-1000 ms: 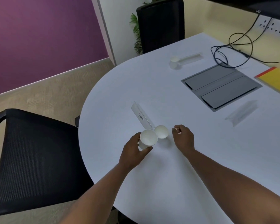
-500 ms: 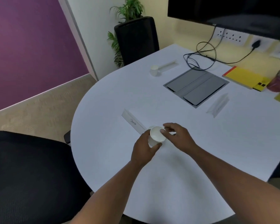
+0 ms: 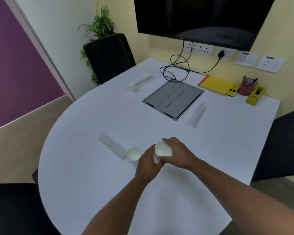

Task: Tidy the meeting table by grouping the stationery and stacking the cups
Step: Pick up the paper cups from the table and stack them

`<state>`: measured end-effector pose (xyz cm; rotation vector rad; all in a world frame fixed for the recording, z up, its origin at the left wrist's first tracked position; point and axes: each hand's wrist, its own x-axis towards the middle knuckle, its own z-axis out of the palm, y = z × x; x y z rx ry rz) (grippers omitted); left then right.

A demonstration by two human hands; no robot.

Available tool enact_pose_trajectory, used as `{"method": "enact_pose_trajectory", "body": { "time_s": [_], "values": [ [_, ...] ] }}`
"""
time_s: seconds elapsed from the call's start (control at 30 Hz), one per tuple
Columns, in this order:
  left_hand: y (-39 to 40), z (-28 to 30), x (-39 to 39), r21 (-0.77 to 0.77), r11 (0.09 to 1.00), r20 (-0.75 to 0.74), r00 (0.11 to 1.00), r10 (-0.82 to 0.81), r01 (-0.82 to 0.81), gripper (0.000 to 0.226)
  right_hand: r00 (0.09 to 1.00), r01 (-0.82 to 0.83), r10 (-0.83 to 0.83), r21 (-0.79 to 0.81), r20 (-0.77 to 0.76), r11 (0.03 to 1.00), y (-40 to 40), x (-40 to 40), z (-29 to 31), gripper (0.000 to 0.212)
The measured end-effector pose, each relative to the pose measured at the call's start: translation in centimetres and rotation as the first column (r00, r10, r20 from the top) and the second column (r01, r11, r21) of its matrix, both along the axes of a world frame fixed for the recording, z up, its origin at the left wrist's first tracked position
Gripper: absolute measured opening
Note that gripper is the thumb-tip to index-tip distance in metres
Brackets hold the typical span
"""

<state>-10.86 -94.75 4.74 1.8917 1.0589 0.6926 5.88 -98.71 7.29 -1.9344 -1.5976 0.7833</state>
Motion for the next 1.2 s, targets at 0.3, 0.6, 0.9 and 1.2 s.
{"method": "enact_pose_trajectory", "body": {
  "time_s": [0.3, 0.6, 0.9, 1.2],
  "values": [
    [2.5, -1.1, 10.1, -0.051, 0.998, 0.007, 1.0, 0.028, -0.027, 0.048, 0.998, 0.015, -0.016, 0.019, 0.06, 1.0, 3.3, 10.0, -1.3, 0.083],
    [4.3, -4.2, 16.1, -0.064, 0.993, -0.09, 0.991, 0.097, -0.103, 0.05, 0.97, 0.206, -0.206, 0.016, 0.129, 0.978, 3.9, 17.9, -4.7, 0.078],
    [4.1, -5.7, 17.6, -0.094, 0.978, -0.119, 0.977, 0.177, -0.188, 0.046, 0.936, 0.265, -0.247, -0.039, 0.249, 0.964, 5.5, 21.0, -7.2, 0.083],
    [3.6, -5.9, 17.3, -0.086, 0.969, -0.171, 0.961, 0.215, -0.232, 0.044, 0.927, 0.261, -0.233, -0.059, 0.292, 0.964, 6.9, 20.8, -7.9, 0.084]
  ]
}}
